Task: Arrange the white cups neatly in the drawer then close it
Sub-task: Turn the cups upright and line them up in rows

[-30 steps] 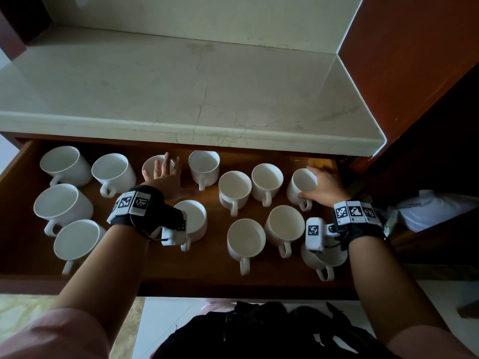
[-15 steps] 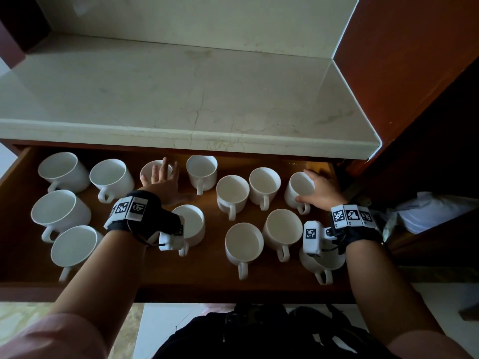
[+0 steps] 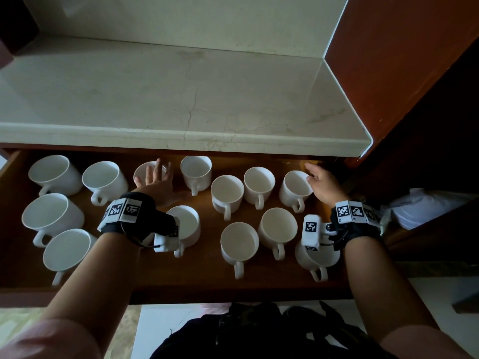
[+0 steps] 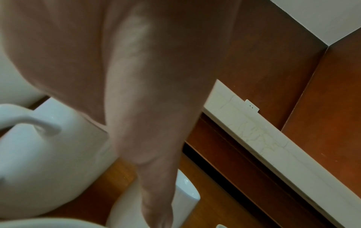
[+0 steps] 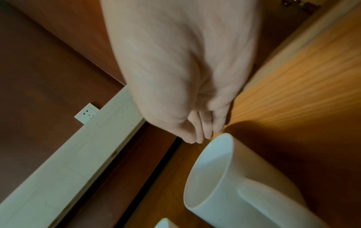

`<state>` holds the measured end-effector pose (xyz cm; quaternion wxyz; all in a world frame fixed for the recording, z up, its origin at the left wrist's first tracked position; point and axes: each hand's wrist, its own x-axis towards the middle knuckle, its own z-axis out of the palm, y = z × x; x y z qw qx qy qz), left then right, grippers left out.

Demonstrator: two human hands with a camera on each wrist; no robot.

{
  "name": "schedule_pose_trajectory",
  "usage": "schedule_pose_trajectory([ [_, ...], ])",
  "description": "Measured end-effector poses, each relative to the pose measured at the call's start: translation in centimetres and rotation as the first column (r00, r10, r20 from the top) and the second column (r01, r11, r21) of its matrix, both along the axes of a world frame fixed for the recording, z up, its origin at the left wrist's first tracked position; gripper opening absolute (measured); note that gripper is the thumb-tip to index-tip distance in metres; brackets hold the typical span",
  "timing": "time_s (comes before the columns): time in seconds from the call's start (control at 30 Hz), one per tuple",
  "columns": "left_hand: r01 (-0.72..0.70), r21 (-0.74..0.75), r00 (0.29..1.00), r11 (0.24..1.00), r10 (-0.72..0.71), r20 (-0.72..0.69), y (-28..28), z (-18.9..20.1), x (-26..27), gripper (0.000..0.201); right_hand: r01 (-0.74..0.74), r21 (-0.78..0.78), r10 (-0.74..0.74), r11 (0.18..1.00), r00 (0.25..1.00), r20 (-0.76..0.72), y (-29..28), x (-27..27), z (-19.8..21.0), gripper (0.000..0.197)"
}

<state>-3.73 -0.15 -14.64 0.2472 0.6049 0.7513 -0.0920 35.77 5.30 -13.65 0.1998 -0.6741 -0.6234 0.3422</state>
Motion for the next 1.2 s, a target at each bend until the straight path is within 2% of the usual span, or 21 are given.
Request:
schedule_pose_trajectory([
  [0.17,-0.006,0.009,1.000,1.000,0.005,0.010,0.0,0.1,0.1,0.108,0.032,0.065,-0.028,0.997,0.998,-0.056,-0.1,-0.4,0.6,0.046],
  [0.33,-0.006,0.023,1.000,1.000,0.006,0.030,0.0,0.4,0.4,0.108,0.065,0.115,-0.052,0.991,0.992,-0.114,-0.8,-1.1,1.7,0.034],
  [0.47,0.004,0.010,0.999,1.000,-0.005,0.051,-0.1,0.6,0.7,0.107,-0.052,0.095,0.046,0.994,0.997,0.064,-1.2,-0.9,3.8,0.018],
  [0.53,0.033,0.006,0.998,0.999,-0.033,0.054,-0.1,0.8,1.2,0.105,-0.130,0.022,0.126,0.991,0.983,0.137,-1.5,-0.5,5.1,0.014],
  [0.6,0.055,0.012,0.997,0.998,-0.056,0.061,-0.2,0.9,1.5,0.102,-0.221,-0.133,0.247,0.966,0.942,0.229,-2.0,-0.4,6.3,0.017],
  [0.67,0.067,0.016,0.995,0.998,-0.068,0.071,-0.2,0.9,1.7,0.100,-0.280,-0.352,0.393,0.893,0.867,0.307,-2.5,-0.3,7.0,0.024],
  [0.73,0.082,0.012,0.994,0.997,-0.083,0.072,-0.3,0.9,2.0,0.099,-0.283,-0.558,0.498,0.780,0.820,0.281,-2.8,-0.2,7.0,0.033],
  [0.8,0.099,0.007,0.992,0.995,-0.099,0.082,-0.3,0.9,2.3,0.099,-0.266,-0.670,0.563,0.693,0.780,0.273,-3.1,-0.2,6.5,0.044],
  [0.9,0.116,-0.004,0.989,0.993,-0.116,0.095,-0.3,0.9,2.5,0.099,-0.258,-0.710,0.659,0.656,0.653,0.372,-3.8,-0.8,6.3,0.052],
  [1.0,0.123,-0.015,0.989,0.992,-0.121,0.087,-0.4,1.0,2.6,0.098,-0.246,-0.714,0.704,0.656,0.541,0.460,-4.4,-1.5,6.2,0.049],
  [1.2,0.120,-0.014,0.990,0.993,-0.118,0.075,-0.6,0.9,2.6,0.098,-0.255,-0.729,0.735,0.635,0.491,0.468,-4.9,-2.0,5.4,0.031],
])
